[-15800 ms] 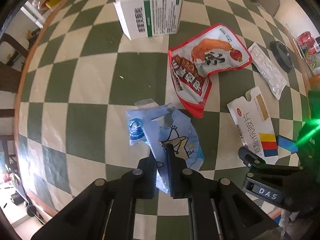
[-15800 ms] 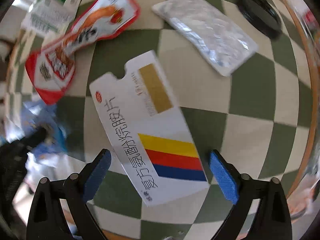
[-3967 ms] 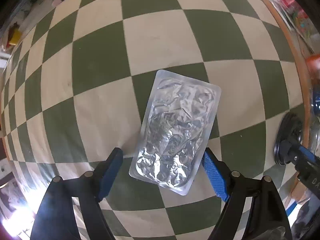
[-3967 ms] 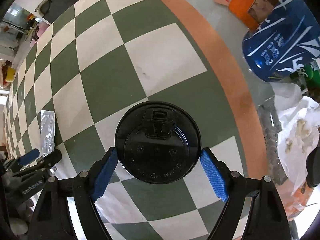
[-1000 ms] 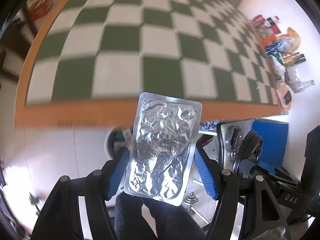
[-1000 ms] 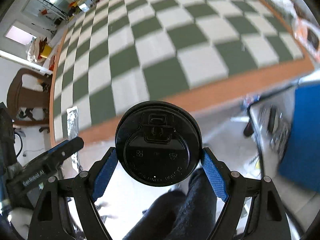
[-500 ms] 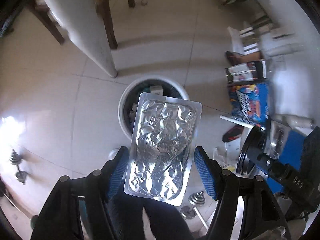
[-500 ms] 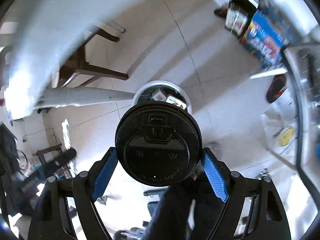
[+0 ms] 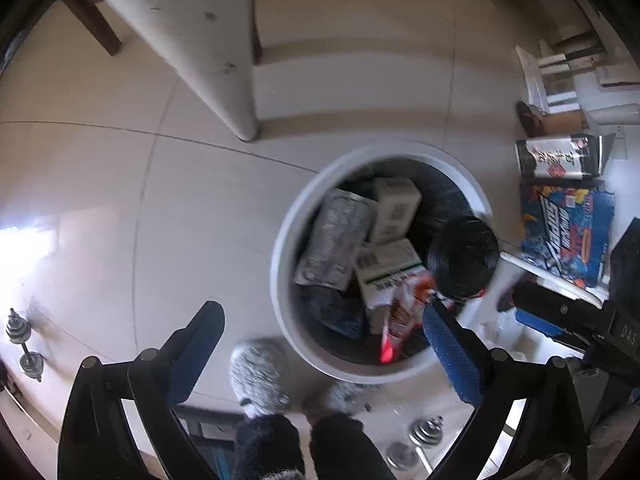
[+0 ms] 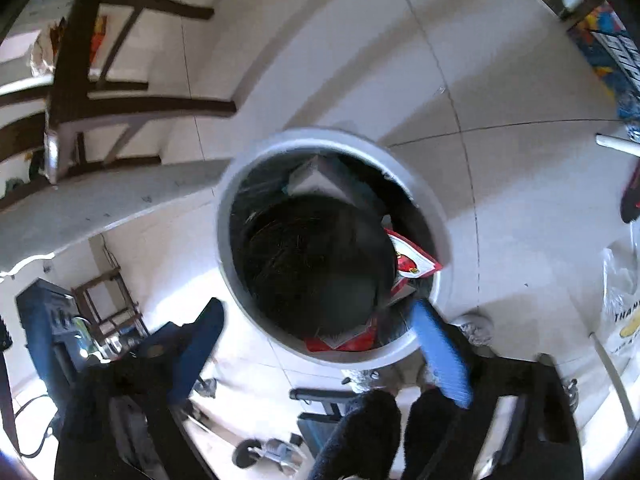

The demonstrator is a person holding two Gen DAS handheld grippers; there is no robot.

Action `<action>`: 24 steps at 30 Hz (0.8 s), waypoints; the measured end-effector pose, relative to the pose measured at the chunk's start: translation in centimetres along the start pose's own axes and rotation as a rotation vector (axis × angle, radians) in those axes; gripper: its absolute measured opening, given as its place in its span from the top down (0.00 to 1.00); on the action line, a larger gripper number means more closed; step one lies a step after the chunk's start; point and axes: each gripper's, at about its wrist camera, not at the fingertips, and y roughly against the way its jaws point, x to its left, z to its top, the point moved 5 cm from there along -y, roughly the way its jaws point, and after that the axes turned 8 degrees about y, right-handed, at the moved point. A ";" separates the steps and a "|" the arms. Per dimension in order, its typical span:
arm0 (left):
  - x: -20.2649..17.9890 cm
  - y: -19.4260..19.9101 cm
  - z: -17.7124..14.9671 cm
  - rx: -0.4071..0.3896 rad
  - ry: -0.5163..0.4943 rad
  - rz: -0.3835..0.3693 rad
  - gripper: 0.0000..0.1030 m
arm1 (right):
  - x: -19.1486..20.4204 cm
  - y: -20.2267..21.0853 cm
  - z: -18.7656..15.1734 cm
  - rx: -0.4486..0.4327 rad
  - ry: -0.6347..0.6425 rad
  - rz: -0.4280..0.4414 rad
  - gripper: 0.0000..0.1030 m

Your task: Collect trash

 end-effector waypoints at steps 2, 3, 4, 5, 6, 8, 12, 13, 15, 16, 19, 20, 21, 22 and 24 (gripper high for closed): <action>0.5 0.6 -0.3 -0.047 -0.021 0.042 0.01 | -0.1 -0.1 -0.5 0.004 0.007 -0.024 0.01; 0.6 0.9 -0.6 -0.069 -0.035 0.067 0.01 | -0.1 0.0 -0.8 -0.001 0.015 -0.045 0.00; 0.6 1.2 -0.8 -0.099 -0.053 0.081 0.01 | -0.1 0.3 -1.0 -0.008 0.022 -0.058 0.00; 0.5 1.7 -1.1 -0.119 -0.069 0.097 0.01 | 0.0 0.7 -1.5 -0.016 0.032 -0.073 0.00; 0.4 2.1 -1.4 -0.132 -0.081 0.110 0.01 | -0.1 0.8 -1.9 -0.024 0.039 -0.094 0.00; 0.2 3.1 -2.3 -0.134 -0.092 0.121 0.01 | -0.3 1.9 -3.0 -0.052 0.064 -0.158 0.00; -0.2 5.0 -3.9 -0.130 -0.095 0.115 0.01 | -0.3 4.1 -5.1 -0.084 0.091 -0.245 0.00; -0.3 5.8 -4.4 -0.133 -0.098 0.118 0.01 | -0.2 4.8 -5.8 -0.097 0.099 -0.268 0.00; -0.7 7.6 -5.4 -0.135 -0.108 0.122 0.01 | 0.1 6.3 -7.0 -0.117 0.107 -0.310 0.00; -1.0 8.7 -6.0 -0.140 -0.110 0.122 0.01 | 0.4 7.4 -7.7 -0.128 0.114 -0.327 0.00; -1.7 12.2 -7.7 -0.149 -0.125 0.120 0.01 | 1.1 11.0 -9.7 -0.163 0.114 -0.371 0.00; -1.9 13.5 -8.3 -0.149 -0.131 0.124 0.01 | 1.4 12.0 -10.3 -0.172 0.111 -0.373 0.00; -2.2 15.3 -9.2 -0.149 -0.138 0.121 0.01 | 1.9 13.7 -11.1 -0.181 0.109 -0.373 0.00; -2.5 16.6 -9.8 -0.149 -0.143 0.117 0.01 | 2.3 14.9 -11.8 -0.190 0.108 -0.375 0.00; -3.1 19.7 -11.3 -0.148 -0.157 0.111 0.01 | 3.5 18.7 -13.6 -0.214 0.116 -0.383 0.00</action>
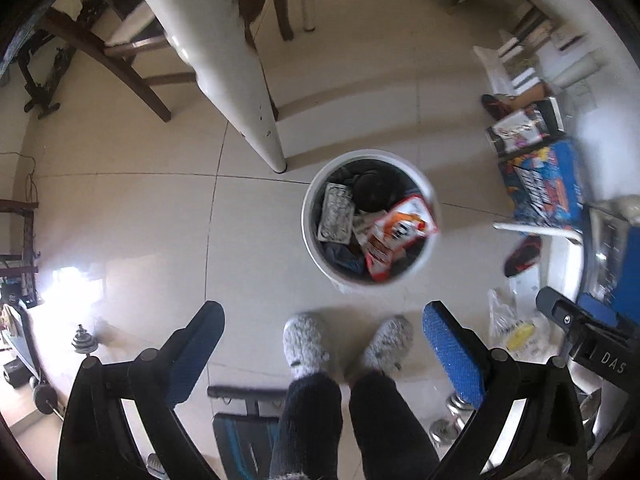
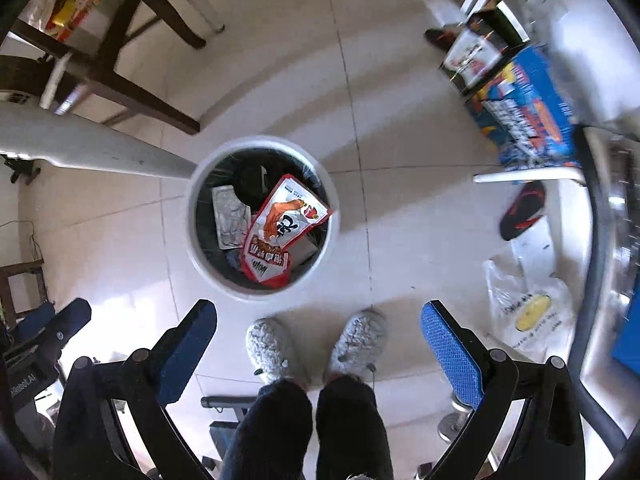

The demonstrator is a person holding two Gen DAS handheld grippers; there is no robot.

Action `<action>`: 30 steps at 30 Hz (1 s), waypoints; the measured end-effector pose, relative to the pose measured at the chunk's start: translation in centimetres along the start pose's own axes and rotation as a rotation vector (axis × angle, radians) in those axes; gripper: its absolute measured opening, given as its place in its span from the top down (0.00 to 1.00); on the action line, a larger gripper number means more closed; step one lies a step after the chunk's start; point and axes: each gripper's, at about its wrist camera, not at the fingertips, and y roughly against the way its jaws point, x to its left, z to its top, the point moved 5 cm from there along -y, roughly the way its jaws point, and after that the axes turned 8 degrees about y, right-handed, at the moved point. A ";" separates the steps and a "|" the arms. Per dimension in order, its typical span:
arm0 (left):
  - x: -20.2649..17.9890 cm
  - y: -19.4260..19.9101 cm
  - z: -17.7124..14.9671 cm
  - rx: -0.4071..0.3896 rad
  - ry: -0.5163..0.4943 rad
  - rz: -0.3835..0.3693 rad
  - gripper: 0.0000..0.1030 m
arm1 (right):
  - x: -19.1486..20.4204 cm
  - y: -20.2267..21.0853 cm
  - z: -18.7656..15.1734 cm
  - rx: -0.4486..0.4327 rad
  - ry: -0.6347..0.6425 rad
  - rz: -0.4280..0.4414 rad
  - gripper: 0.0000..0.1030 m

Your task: Collect trash

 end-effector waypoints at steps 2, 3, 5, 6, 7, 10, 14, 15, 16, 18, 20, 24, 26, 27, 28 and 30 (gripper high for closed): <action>-0.5 4.1 -1.2 -0.004 -0.017 -0.016 0.01 | 0.0 4.4 -1.0 -0.022 0.012 -0.003 0.00; -0.7 5.9 -1.8 -0.006 -0.027 -0.022 0.01 | 0.1 6.5 -1.6 -0.029 0.014 0.001 0.00; -0.9 8.9 -2.7 -0.008 -0.041 -0.034 0.01 | 0.4 10.8 -2.7 -0.044 0.015 0.018 0.00; -1.1 11.2 -3.3 -0.007 -0.045 -0.051 0.01 | 0.6 12.4 -3.1 -0.052 0.017 0.023 0.00; -1.2 12.9 -3.7 -0.007 -0.050 -0.062 0.01 | 0.8 15.1 -3.8 -0.059 0.021 0.031 0.00; -1.5 18.6 -4.7 -0.033 -0.069 -0.105 0.01 | 1.4 21.2 -5.4 -0.078 0.008 0.080 0.00; -1.9 25.7 -5.5 -0.077 -0.082 -0.179 0.01 | 1.6 29.7 -7.3 -0.131 0.013 0.129 0.00; -2.0 26.6 -5.6 -0.077 -0.082 -0.196 0.01 | 1.5 31.9 -7.7 -0.151 0.017 0.138 0.00; -2.0 28.0 -5.8 -0.082 -0.083 -0.220 0.01 | 1.5 33.8 -8.1 -0.167 0.022 0.144 0.00; -2.1 30.6 -6.1 -0.099 -0.091 -0.243 0.01 | 1.2 37.0 -8.7 -0.191 0.024 0.162 0.00; -2.0 33.0 -6.5 -0.115 -0.101 -0.270 0.01 | 1.2 39.9 -9.3 -0.210 0.029 0.182 0.00; -1.7 36.7 -7.7 -0.124 -0.085 -0.335 0.01 | 1.4 44.4 -10.5 -0.234 0.041 0.218 0.00; -1.6 38.1 -8.1 -0.125 -0.081 -0.362 0.01 | 1.9 46.4 -11.1 -0.242 0.056 0.241 0.00; -1.6 38.9 -8.4 -0.133 -0.083 -0.373 0.01 | 2.2 47.3 -11.4 -0.247 0.062 0.252 0.00; -1.6 39.7 -8.5 -0.142 -0.087 -0.383 0.01 | 2.4 48.2 -11.7 -0.251 0.069 0.266 0.00; -1.5 41.0 -8.8 -0.159 -0.088 -0.399 0.01 | 3.1 49.5 -12.2 -0.253 0.086 0.288 0.00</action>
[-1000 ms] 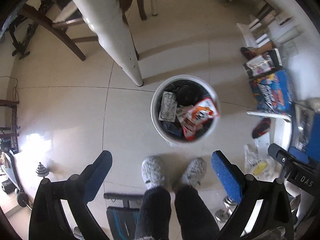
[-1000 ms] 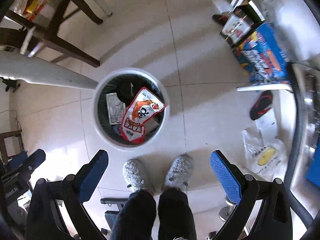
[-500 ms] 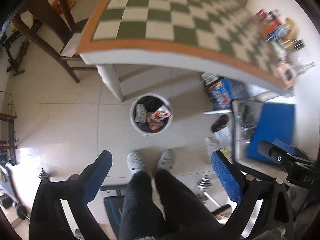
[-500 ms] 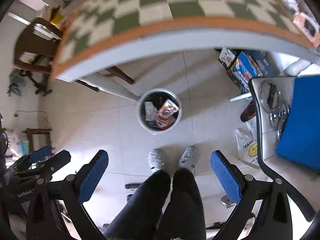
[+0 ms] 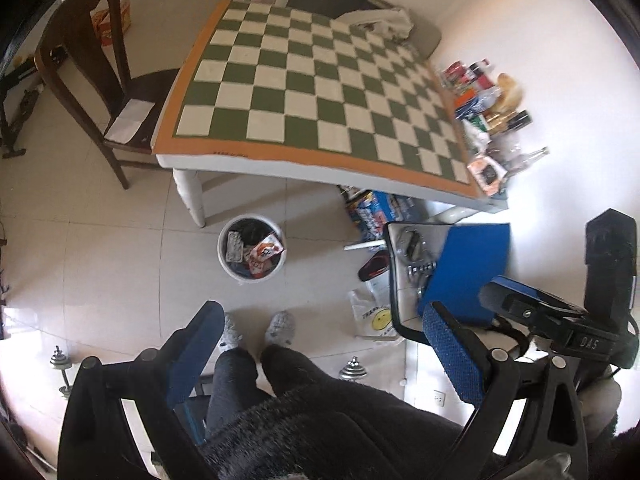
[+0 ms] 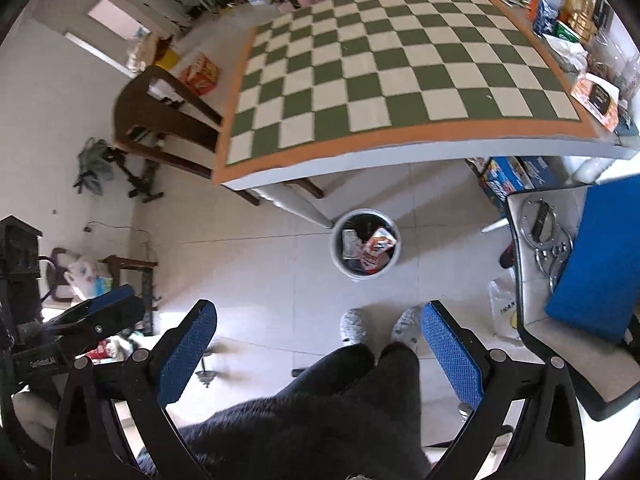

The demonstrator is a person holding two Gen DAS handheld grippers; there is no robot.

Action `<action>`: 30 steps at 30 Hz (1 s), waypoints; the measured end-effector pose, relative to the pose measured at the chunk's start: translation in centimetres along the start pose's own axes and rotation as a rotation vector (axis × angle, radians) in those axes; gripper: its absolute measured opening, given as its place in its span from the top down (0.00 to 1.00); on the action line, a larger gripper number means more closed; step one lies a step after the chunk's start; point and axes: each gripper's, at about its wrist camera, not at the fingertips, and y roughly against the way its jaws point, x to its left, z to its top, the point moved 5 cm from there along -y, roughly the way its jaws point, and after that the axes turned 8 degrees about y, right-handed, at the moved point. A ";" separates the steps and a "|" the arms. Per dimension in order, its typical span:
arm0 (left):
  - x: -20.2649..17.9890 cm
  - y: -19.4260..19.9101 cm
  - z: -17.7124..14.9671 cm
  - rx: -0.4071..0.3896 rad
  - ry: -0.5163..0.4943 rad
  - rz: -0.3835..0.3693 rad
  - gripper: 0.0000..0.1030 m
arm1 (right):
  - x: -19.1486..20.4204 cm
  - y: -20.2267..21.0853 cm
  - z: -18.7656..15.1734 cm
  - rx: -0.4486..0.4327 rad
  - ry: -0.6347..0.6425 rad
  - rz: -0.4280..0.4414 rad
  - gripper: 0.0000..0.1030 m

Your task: Collect trash

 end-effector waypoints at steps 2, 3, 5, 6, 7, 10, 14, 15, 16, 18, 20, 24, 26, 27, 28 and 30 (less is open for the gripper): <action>-0.3 0.7 0.0 -0.012 -0.002 -0.012 0.00 | 0.8 1.0 -0.1 -0.005 0.012 0.019 0.00; -0.4 1.1 0.0 -0.019 -0.001 -0.019 0.00 | 1.1 1.2 -0.2 -0.005 0.018 0.024 0.00; -0.5 1.5 0.1 -0.025 0.002 -0.026 0.00 | 1.7 1.6 -0.3 -0.004 0.027 0.034 0.00; -0.6 1.6 0.1 -0.027 0.000 -0.028 0.00 | 2.0 1.8 -0.2 -0.005 0.034 0.033 0.00; -0.6 1.8 0.1 -0.033 -0.002 -0.025 0.00 | 2.1 2.0 -0.2 -0.005 0.039 0.034 0.00; -0.7 2.0 0.1 -0.033 -0.005 -0.035 0.00 | 2.7 2.4 -0.2 -0.005 0.053 0.039 0.00; -1.0 2.2 0.2 -0.030 -0.019 -0.044 0.00 | 2.9 2.8 0.0 -0.009 0.062 0.041 0.00; -1.1 2.3 0.2 -0.029 -0.020 -0.046 0.00 | 2.9 2.8 0.0 -0.011 0.061 0.041 0.00; -1.1 2.3 0.3 -0.028 -0.022 -0.047 0.00 | 2.9 2.9 0.1 -0.011 0.062 0.040 0.00; -1.2 2.3 0.2 -0.027 -0.022 -0.048 0.00 | 2.9 3.1 0.2 -0.011 0.063 0.038 0.00; -1.2 2.4 0.2 -0.027 -0.022 -0.049 0.00 | 2.9 3.2 0.3 -0.008 0.063 0.038 0.00; -1.2 2.3 0.2 -0.025 -0.023 -0.049 0.00 | 2.8 3.2 0.3 -0.004 0.065 0.038 0.00; -1.3 2.3 0.0 -0.021 -0.022 -0.050 0.00 | 2.8 3.2 0.4 -0.004 0.062 0.037 0.00; -1.3 2.2 0.0 -0.021 -0.024 -0.051 0.00 | 2.9 3.2 0.4 -0.004 0.064 0.036 0.00; -1.2 2.2 0.0 -0.018 -0.025 -0.052 0.00 | 2.8 3.1 0.3 -0.003 0.065 0.036 0.00; -1.3 2.0 -0.3 -0.015 -0.029 -0.048 0.00 | 2.8 3.2 0.2 0.001 0.063 0.036 0.00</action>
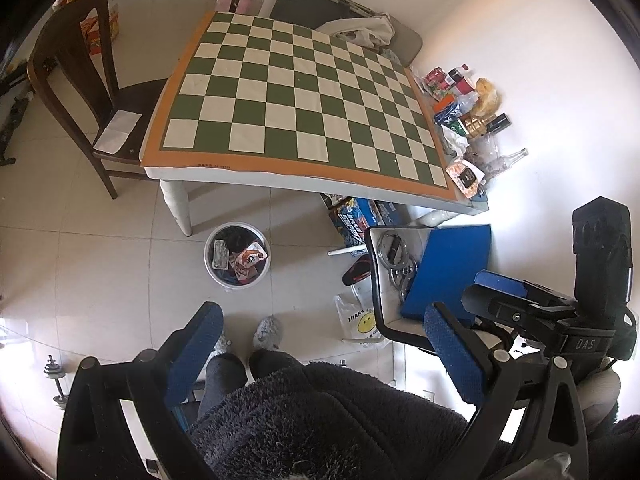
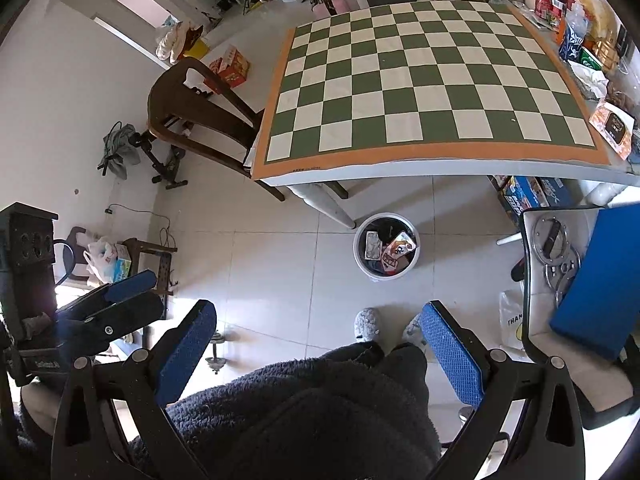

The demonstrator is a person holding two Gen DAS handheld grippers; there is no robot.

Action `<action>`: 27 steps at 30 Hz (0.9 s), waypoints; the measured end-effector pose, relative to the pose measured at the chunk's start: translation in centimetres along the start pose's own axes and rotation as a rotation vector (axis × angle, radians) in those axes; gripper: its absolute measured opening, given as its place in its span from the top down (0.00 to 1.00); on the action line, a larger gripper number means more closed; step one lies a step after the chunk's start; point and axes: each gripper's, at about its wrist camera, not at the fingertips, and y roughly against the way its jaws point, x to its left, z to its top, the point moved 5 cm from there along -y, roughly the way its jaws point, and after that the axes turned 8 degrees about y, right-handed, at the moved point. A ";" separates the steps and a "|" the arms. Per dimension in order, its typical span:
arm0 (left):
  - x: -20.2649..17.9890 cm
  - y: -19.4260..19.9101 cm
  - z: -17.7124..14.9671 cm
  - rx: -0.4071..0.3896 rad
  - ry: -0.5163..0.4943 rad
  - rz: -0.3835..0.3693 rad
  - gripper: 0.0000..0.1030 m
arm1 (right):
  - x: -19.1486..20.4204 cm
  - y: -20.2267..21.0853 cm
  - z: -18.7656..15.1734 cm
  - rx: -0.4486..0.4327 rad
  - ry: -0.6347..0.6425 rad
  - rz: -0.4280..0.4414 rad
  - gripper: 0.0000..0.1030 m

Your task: Collect trash

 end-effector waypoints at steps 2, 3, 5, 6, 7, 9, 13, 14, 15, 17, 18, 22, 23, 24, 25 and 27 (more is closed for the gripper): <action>-0.1 -0.2 -0.3 0.004 -0.007 0.005 0.00 | 0.0 -0.1 -0.2 0.006 0.001 0.001 0.00; 0.0 -0.5 -0.5 0.005 -0.018 0.008 0.00 | 0.0 -0.2 -0.2 0.008 0.001 0.001 0.00; -0.2 -0.6 -0.8 0.008 -0.023 0.009 0.00 | -0.1 -0.4 -0.4 0.014 -0.001 0.001 0.00; -0.2 -0.7 -0.9 0.008 -0.025 0.013 0.00 | -0.2 -0.4 -0.5 0.016 -0.005 0.003 0.00; -0.3 -0.7 -1.0 0.008 -0.027 0.016 0.00 | -0.2 -0.5 -0.6 0.019 -0.006 0.003 0.00; -0.4 -0.8 -1.1 0.011 -0.025 0.015 0.00 | -0.3 -0.6 -0.7 0.025 -0.011 0.002 0.00; -0.6 -0.9 -1.3 0.013 -0.024 0.016 0.00 | -0.3 -0.6 -1.0 0.031 -0.015 0.004 0.00; -0.6 -0.9 -1.4 0.013 -0.024 0.016 0.00 | -0.3 -0.7 -1.1 0.032 -0.016 0.005 0.00; -0.6 -0.9 -1.3 0.011 -0.022 0.017 0.00 | -0.4 -0.8 -1.2 0.034 -0.017 0.006 0.00; -0.6 -1.0 -1.3 0.016 -0.019 0.016 0.00 | -0.6 -0.9 -1.5 0.039 -0.019 0.009 0.00; -0.5 -1.0 -1.5 0.018 -0.017 0.016 0.00 | -0.7 -1.0 -1.6 0.042 -0.021 0.011 0.00; -0.4 -1.4 -2.0 0.028 -0.014 0.015 0.00 | -0.9 -1.4 -2.0 0.054 -0.032 0.016 0.00; -0.5 -1.5 -2.2 0.031 -0.013 0.016 0.00 | -1.1 -1.6 -2.2 0.058 -0.036 0.017 0.00; -0.4 -1.7 -2.3 0.033 -0.011 0.016 0.00 | -1.2 -1.7 -2.3 0.061 -0.039 0.016 0.00; -0.4 -1.8 -2.4 0.037 -0.008 0.013 0.00 | -1.4 -1.8 -2.4 0.065 -0.044 0.017 0.00; -0.4 -1.9 -2.6 0.041 -0.004 0.012 0.00 | -1.4 -2.0 -2.5 0.070 -0.050 0.019 0.00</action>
